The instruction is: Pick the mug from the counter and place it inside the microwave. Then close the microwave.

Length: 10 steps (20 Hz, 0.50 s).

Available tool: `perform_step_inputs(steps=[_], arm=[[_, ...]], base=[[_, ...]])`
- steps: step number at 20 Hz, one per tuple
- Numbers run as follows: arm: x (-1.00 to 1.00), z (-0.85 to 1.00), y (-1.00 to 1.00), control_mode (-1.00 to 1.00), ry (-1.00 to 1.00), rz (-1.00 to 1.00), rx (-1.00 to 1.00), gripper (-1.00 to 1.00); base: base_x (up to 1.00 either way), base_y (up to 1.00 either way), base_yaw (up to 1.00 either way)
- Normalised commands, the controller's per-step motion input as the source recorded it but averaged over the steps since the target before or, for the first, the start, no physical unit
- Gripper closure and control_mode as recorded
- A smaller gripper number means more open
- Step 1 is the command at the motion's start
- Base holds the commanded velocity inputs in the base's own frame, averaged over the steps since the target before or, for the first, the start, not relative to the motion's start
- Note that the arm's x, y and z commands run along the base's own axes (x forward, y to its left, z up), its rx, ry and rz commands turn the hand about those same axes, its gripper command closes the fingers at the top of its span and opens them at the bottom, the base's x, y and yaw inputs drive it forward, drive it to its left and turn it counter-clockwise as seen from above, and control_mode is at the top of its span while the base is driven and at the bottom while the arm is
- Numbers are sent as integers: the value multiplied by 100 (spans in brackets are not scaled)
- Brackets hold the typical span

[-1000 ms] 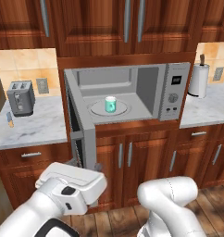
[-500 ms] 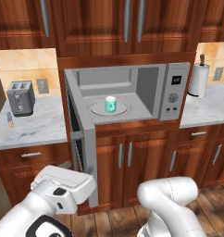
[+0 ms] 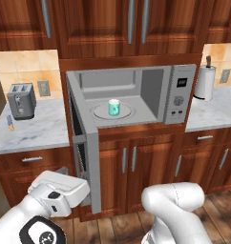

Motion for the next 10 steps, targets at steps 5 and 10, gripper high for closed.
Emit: perform_step_inputs(steps=[5,10], arm=[[32,-9,0,-100,0,-13,0,-100],[27,-1,0,-100,0,-7,0,-100]], base=[[0,0,0],[0,0,0]])
